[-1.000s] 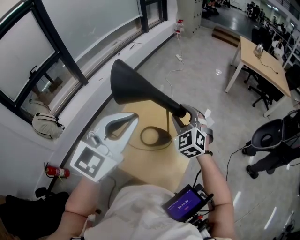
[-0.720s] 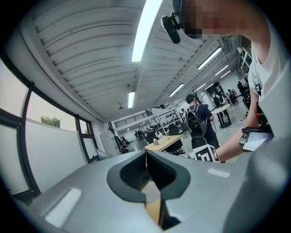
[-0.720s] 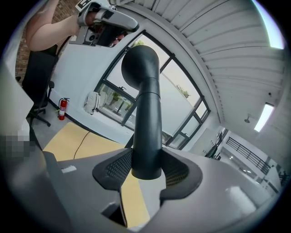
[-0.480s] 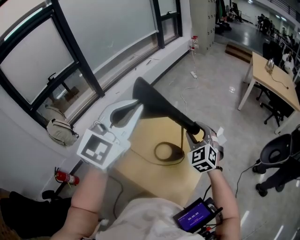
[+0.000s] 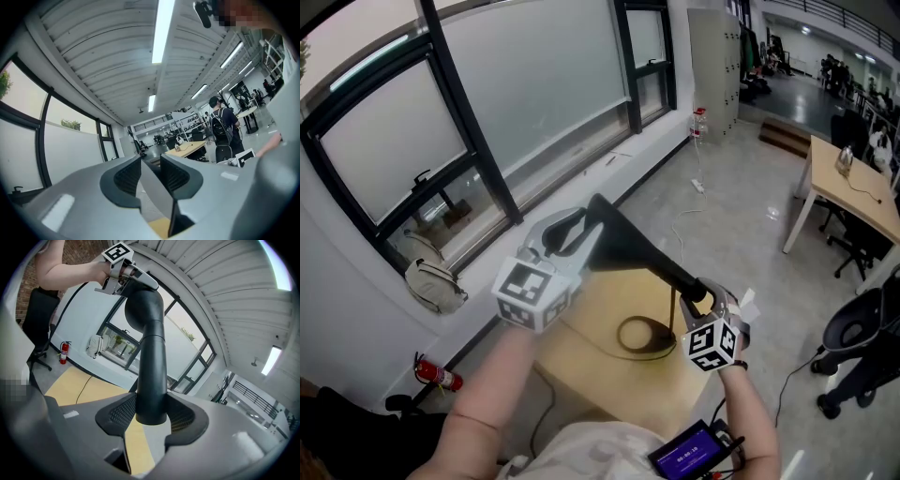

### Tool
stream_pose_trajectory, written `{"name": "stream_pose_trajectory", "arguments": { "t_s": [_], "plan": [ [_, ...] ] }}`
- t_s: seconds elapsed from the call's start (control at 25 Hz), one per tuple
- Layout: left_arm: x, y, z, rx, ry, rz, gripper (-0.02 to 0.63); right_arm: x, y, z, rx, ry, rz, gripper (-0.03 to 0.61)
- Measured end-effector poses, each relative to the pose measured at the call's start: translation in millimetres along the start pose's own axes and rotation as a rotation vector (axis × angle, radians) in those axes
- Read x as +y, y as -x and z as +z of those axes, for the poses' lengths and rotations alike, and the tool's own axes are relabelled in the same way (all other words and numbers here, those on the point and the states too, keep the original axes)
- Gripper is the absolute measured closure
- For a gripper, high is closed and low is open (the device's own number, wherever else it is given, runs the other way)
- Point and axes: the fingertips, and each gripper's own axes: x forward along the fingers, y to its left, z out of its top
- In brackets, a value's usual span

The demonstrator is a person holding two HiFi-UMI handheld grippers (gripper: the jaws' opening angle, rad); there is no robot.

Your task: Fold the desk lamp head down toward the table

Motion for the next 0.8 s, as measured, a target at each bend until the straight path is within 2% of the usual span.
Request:
{"name": "stream_pose_trajectory", "arguments": {
  "t_s": [0.24, 0.4, 0.6, 0.8],
  "plan": [
    [1, -12, 5, 0.016, -0.015, 0.028, 0.449, -2, 2, 0, 0.005, 0.000, 0.001, 0.367],
    [-1, -21, 1, 0.026, 0.019, 0.011, 0.411, -2, 2, -2, 0.012, 0.001, 0.006, 0.367],
    [-1, -26, -3, 0.024, 0.018, 0.004, 0.416, -2, 0, -1, 0.026, 0.001, 0.014, 0.367],
    [1, -27, -5, 0.003, 0.059, -0.008, 0.428, -1, -2, -3, 0.031, 0.005, 0.011, 0.367]
  ]
}}
